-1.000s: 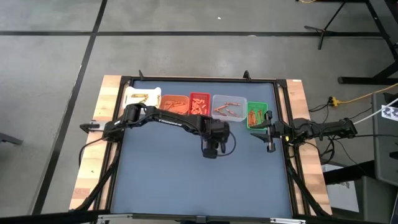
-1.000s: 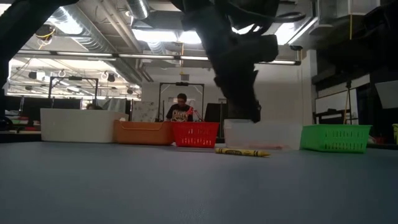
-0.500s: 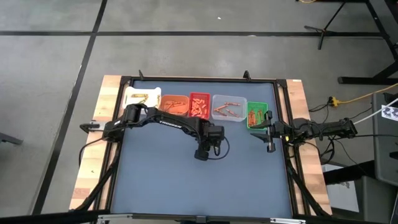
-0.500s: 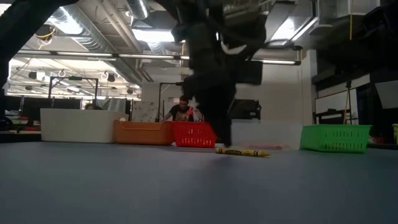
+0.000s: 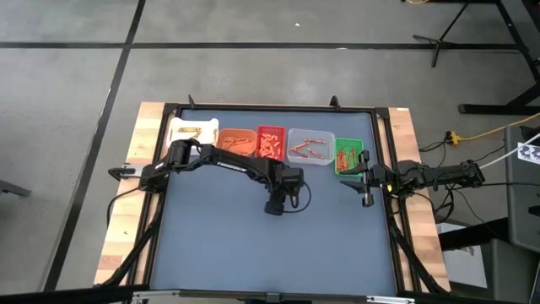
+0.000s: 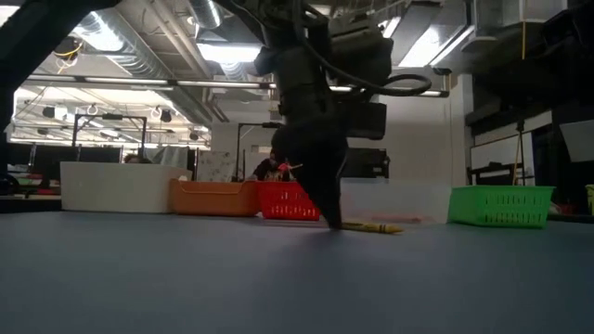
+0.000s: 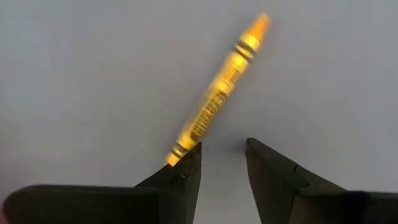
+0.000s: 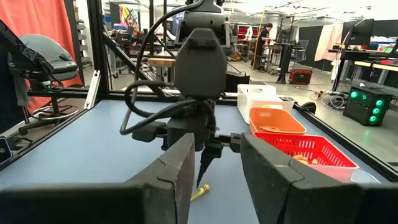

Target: Sort crayons

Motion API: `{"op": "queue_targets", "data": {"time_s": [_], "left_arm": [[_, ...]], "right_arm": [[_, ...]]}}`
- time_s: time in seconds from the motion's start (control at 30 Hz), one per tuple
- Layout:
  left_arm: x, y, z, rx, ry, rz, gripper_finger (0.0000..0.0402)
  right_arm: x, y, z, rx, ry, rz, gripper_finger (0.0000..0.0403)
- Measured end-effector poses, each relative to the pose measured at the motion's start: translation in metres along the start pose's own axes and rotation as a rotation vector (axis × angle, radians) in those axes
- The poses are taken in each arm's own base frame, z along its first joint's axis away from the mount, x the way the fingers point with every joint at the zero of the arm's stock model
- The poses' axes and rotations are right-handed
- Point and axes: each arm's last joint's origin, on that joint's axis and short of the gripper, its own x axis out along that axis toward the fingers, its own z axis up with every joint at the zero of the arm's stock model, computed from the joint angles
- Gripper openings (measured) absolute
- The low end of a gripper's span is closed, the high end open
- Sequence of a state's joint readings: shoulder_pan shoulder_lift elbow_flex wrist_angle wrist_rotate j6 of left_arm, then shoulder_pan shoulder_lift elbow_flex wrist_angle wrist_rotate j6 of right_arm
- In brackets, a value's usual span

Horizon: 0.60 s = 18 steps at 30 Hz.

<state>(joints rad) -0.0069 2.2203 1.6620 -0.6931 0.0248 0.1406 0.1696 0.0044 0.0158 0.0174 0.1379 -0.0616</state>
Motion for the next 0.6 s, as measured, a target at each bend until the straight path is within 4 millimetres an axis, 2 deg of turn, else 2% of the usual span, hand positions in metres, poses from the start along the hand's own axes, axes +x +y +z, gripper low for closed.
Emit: {"op": "queue_targets", "data": {"time_s": [0.33, 0.6], "left_arm": [[-0.01, 0.005, 0.015, 0.033, -0.09, 0.0, 0.0109], [-0.011, 0.022, 0.018, 0.021, -0.139, 0.053, 0.0109]], "right_arm": [[0.0, 0.0, 0.0, 0.0, 0.0, 0.0, 0.0131], [0.0, 0.0, 0.0, 0.0, 0.001, 0.0, 0.0131]]}}
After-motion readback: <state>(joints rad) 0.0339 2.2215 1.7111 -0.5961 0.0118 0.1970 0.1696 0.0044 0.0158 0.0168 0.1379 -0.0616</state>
